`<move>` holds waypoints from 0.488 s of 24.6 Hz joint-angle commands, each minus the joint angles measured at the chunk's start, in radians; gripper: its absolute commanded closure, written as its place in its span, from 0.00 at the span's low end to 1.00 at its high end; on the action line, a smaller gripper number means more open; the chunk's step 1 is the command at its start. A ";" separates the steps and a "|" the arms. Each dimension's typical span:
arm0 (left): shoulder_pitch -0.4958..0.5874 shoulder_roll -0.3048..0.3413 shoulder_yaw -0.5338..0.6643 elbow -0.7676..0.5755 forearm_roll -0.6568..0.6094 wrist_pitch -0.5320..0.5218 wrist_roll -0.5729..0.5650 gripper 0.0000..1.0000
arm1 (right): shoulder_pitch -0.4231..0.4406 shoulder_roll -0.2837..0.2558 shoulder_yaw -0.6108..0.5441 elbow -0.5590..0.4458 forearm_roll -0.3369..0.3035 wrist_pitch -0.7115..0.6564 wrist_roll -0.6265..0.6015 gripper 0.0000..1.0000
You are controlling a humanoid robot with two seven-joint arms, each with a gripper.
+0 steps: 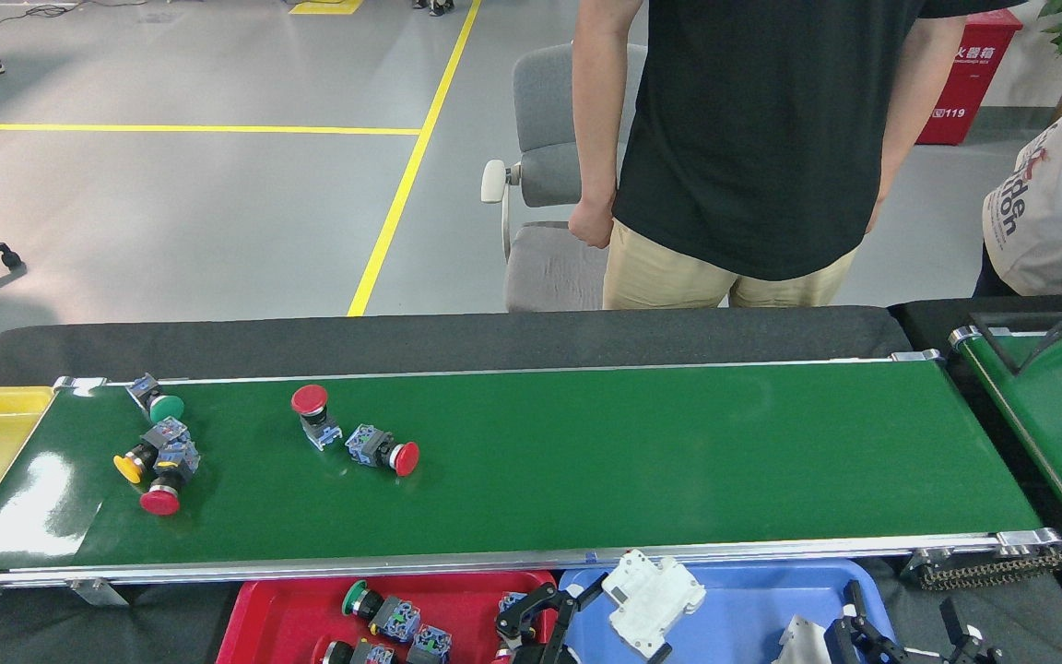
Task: Pick switch part from conveyor to tray
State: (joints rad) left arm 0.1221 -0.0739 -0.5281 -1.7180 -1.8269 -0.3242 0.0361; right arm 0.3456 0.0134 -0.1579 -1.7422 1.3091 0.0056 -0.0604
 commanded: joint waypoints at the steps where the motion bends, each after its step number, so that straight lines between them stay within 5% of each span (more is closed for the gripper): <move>1: 0.010 -0.006 -0.029 -0.009 0.001 0.060 -0.001 0.00 | 0.004 -0.024 -0.002 -0.017 0.001 0.004 -0.012 0.00; 7: 0.068 -0.006 0.045 -0.052 0.005 0.077 0.007 0.00 | 0.027 -0.055 -0.035 -0.019 -0.001 0.007 -0.012 0.00; 12: 0.090 0.005 0.404 -0.057 0.069 0.165 0.011 0.00 | 0.027 -0.056 -0.035 -0.017 -0.002 0.005 -0.012 0.00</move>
State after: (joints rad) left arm 0.2153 -0.0750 -0.1847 -1.7610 -1.7718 -0.1860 0.0361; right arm 0.3731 -0.0325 -0.1892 -1.7459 1.3083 0.0123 -0.0659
